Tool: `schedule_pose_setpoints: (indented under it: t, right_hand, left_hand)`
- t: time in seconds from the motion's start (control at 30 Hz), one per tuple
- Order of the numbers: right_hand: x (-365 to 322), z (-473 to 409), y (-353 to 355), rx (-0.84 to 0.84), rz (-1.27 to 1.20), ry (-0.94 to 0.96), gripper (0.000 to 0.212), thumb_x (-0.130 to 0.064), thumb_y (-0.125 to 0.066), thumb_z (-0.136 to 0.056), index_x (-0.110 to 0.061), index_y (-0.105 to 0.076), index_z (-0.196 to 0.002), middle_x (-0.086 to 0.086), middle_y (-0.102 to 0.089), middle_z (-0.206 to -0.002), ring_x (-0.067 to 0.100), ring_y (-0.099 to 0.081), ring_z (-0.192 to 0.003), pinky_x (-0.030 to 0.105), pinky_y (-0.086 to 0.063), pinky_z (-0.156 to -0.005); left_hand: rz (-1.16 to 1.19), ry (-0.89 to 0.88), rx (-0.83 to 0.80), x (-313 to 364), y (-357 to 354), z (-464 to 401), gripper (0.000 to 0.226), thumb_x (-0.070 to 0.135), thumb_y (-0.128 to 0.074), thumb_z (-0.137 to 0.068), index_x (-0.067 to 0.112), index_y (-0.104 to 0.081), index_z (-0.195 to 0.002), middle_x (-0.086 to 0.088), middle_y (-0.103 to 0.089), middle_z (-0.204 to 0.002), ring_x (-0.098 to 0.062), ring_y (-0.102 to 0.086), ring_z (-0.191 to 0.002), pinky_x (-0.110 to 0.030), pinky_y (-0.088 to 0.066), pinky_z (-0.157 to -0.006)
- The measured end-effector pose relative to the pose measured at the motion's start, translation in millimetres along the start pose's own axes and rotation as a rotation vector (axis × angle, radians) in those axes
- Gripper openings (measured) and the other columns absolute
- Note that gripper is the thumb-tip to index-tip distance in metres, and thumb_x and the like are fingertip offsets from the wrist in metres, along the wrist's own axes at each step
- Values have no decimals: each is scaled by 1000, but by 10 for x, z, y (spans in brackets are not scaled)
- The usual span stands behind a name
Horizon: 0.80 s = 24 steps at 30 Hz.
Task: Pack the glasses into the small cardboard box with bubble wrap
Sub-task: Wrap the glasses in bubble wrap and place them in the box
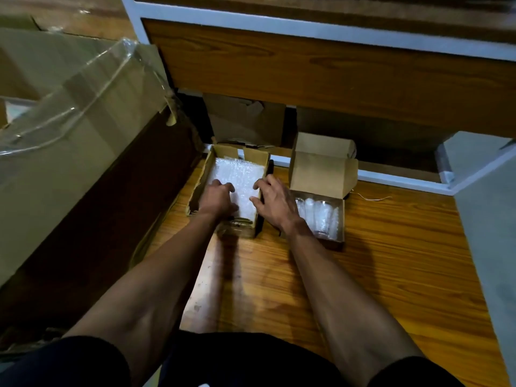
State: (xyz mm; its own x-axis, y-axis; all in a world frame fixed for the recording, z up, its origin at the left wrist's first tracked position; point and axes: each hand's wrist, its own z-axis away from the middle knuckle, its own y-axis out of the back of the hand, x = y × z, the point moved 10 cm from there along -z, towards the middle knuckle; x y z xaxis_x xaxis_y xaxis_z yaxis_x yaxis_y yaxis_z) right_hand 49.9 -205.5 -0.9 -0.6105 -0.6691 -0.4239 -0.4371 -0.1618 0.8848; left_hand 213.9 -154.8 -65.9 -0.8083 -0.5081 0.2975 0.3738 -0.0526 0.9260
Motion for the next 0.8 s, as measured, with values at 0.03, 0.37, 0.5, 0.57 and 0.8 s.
schedule_pose_setpoints:
  t: [0.03,0.37,0.5,0.57,0.8]
  right_hand:
    - [5,-16,-26,-10,9,-12,33,-38,-72,-95,-18,-67,-122,3,-56,-118,24,-56,-113,40,-51,-93]
    - [107,-54,-44,-28,4,-82,36,-42,-72,-94,-18,-69,-120,3,-56,-112,24,-56,-111,39,-51,-87]
    - [102,-23,-39,-28,12,-94,39,-43,-69,-96,-19,-64,-126,3,-56,-114,24,-55,-112,39,-53,-87]
    - [88,-19,-41,-35,14,-100,39,-43,-67,-97,-19,-63,-127,3,-57,-115,24,-55,-112,39,-52,-87]
    - [137,-70,164,58,-420,-332,57,-71,-49,-98,-23,-70,-119,-2,-70,-105,12,-64,-93,27,-47,-73]
  left_hand:
    - [-14,-15,-1,22,-1,-25,55,32,-88,-81,22,-68,-131,-13,-54,-135,-33,-59,-121,-42,-53,-102]
    - [121,-7,16,2,4,-151,15,13,-73,-91,21,-78,-102,-11,-77,-105,-29,-72,-98,-33,-57,-82]
    - [378,79,102,-212,121,-127,3,28,-75,-94,28,-71,-94,-2,-74,-98,-21,-67,-91,-28,-49,-80]
    - [559,52,150,-254,195,-113,9,29,-74,-93,26,-67,-90,0,-72,-93,-17,-66,-87,-28,-47,-78]
    - [1059,-133,47,200,462,106,11,3,-71,-95,13,-71,-95,5,-68,-82,2,-62,-74,-13,-50,-73]
